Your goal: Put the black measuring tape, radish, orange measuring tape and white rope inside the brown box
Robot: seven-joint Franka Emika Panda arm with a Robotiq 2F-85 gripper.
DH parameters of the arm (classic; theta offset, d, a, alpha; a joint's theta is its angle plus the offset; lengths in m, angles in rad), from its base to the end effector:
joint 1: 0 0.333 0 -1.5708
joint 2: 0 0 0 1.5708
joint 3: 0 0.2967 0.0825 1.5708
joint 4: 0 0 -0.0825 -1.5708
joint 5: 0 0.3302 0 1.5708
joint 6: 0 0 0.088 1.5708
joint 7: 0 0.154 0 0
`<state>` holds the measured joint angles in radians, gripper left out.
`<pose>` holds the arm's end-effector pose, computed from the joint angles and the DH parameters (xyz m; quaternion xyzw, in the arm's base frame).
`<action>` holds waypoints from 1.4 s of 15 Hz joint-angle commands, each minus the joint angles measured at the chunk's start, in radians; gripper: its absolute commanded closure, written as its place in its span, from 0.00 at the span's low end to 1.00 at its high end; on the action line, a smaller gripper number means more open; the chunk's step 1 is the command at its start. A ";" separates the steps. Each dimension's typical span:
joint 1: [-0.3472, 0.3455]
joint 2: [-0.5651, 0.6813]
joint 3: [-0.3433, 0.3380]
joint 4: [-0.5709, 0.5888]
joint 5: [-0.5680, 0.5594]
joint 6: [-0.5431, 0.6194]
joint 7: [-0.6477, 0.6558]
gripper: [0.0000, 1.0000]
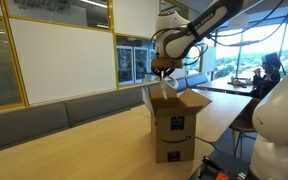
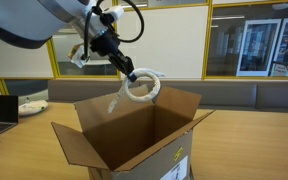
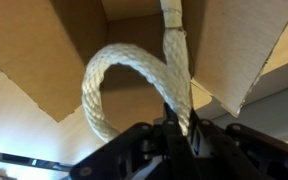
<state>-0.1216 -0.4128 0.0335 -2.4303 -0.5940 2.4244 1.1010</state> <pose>0.4310 -0.0571 0.4686 0.8739 -0.3771 0.2837 0.1165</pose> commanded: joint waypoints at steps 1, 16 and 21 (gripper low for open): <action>-0.037 0.003 -0.001 -0.038 0.036 0.043 -0.019 0.90; -0.047 0.070 0.006 -0.111 0.133 0.068 -0.025 0.39; -0.048 0.066 0.006 -0.121 0.141 0.061 -0.027 0.02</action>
<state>-0.1585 -0.3322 0.0340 -2.5417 -0.4813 2.4699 1.1006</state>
